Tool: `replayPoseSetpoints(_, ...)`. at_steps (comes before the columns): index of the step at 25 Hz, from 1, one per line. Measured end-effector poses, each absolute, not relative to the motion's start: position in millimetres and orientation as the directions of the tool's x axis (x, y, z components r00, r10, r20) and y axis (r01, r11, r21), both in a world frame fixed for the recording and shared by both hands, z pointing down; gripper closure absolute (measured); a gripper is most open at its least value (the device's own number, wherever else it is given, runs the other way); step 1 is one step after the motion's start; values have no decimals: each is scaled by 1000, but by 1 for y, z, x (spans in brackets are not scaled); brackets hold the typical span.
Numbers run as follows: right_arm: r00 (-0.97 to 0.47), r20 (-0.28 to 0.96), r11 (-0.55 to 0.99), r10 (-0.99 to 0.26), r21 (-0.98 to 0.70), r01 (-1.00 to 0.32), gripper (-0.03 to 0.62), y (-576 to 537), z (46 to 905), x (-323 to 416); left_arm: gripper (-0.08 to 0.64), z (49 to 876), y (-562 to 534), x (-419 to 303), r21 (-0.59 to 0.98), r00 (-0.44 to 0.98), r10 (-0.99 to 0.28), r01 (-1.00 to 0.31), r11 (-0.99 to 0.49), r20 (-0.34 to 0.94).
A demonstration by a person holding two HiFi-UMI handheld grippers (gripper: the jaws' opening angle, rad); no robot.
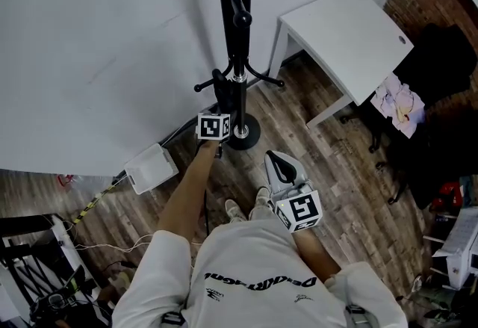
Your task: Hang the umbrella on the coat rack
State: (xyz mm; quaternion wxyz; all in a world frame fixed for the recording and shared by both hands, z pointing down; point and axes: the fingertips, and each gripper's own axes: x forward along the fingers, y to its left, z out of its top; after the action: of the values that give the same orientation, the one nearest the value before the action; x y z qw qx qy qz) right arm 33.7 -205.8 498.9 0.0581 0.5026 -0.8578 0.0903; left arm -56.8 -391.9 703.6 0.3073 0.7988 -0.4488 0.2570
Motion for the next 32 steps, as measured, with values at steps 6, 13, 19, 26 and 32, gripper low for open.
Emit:
replayPoseSetpoints(6, -487, 171, 480, -856, -83, -873, 595, -195, 488, 29, 325, 668, -371, -73, 251, 446, -627, -891, -378, 638)
replayPoseSetpoints(13, -487, 155, 482, -859, -69, -873, 594, -192, 476, 28, 394, 622, -337, -75, 260, 454, -698, -891, -373, 554)
replayPoseSetpoints(19, -487, 144, 483, -861, -66, -873, 594, -192, 470, 21, 460, 580, -305, -76, 285, 476, -753, -879, -383, 454)
replayPoseSetpoints(26, -496, 138, 491, -857, -68, -869, 594, -194, 467, 17, 544, 541, -268, -74, 307, 475, -796, -874, -377, 375)
replayPoseSetpoints(32, -508, 129, 503, -851, -73, -861, 594, -202, 465, 10, 563, 510, -252, -74, 302, 473, -825, -871, -387, 310)
